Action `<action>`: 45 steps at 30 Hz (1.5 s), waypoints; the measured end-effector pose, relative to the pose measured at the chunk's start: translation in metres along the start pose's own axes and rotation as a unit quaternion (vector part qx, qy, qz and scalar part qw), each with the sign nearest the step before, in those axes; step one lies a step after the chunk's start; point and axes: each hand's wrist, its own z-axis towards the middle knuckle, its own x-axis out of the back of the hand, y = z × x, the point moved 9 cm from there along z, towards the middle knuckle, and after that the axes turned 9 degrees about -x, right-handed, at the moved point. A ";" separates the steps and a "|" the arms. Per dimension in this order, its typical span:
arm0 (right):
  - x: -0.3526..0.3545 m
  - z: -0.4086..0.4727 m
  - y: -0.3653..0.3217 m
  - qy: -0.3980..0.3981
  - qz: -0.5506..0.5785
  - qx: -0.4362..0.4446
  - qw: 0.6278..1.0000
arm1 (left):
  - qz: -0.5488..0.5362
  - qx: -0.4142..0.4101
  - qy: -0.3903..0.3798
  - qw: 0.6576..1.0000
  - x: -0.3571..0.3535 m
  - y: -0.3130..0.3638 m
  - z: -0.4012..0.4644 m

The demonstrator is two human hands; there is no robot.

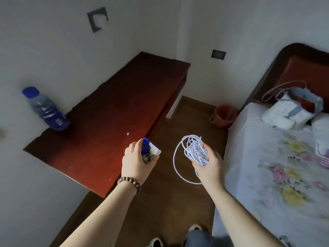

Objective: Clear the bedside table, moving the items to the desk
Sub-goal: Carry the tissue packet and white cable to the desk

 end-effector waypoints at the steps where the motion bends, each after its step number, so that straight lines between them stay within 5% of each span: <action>1: -0.006 0.019 -0.002 -0.008 -0.005 0.006 1.000 | 0.001 0.008 0.004 1.000 -0.004 -0.001 0.015; 17: -0.073 0.385 -0.039 -0.152 -0.031 0.135 0.979 | 0.045 0.170 0.111 0.978 -0.083 0.032 0.265; 30: -0.195 0.522 -0.101 -0.252 -0.075 0.214 0.941 | 0.047 0.260 0.135 0.955 -0.107 -0.010 0.375; 45: -0.403 0.537 -0.244 -0.380 -0.247 0.523 0.722 | 0.091 0.356 0.167 0.915 -0.072 -0.083 0.430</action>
